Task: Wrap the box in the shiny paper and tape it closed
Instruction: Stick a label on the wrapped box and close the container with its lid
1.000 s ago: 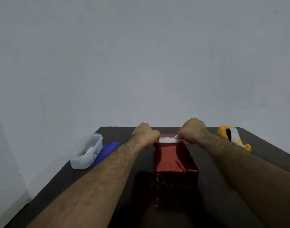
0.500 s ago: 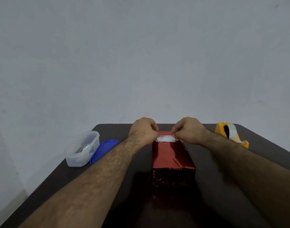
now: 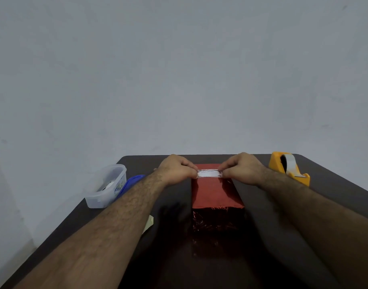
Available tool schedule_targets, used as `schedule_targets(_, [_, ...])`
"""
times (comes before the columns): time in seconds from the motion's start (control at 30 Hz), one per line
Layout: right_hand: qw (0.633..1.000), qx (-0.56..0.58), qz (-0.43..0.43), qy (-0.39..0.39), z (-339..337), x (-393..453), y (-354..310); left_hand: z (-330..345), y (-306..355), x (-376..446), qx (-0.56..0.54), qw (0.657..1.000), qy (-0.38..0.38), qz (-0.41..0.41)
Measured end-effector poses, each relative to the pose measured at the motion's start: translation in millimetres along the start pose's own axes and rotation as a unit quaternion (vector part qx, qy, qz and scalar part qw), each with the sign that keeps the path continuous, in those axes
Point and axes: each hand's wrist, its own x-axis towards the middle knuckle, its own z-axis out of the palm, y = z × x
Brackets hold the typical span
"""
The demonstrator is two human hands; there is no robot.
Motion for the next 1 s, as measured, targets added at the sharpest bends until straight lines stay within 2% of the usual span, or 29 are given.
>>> schedule_targets(0.17, [0.995, 0.006, 0.042, 0.089, 10, -7, -8, 2, 0, -8, -0.014, 0.999, 0.034, 0.006])
schedule_targets(0.3, [0.991, -0.030, 0.027, 0.127, 19, -14, -29, -8, -9, -20, -0.027, 0.995, 0.093, 0.013])
schedule_targets(0.47, [0.994, -0.077, -0.021, 0.078, 47, -23, -79, -45, -35, -47, -0.032, 0.981, 0.188, 0.035])
schedule_targets(0.57, [0.994, -0.091, -0.045, 0.040, 74, -26, -117, -75, -59, -69, 0.073, 0.961, 0.265, 0.039])
schedule_targets(0.73, [0.989, -0.139, -0.035, -0.024, 141, -18, -167, -108, -115, -101, 0.225, 0.907, 0.357, -0.010])
schedule_targets(0.8, [0.988, -0.152, 0.000, -0.029, 169, -17, -180, -109, -134, -110, 0.240, 0.899, 0.365, -0.019])
schedule_targets(0.93, [0.973, -0.190, 0.120, -0.048, 213, -15, -181, -106, -154, -111, 0.210, 0.926, 0.298, -0.094])
schedule_targets(1.0, [0.968, -0.199, 0.149, -0.045, 223, -13, -180, -107, -157, -107, 0.160, 0.936, 0.287, -0.123])
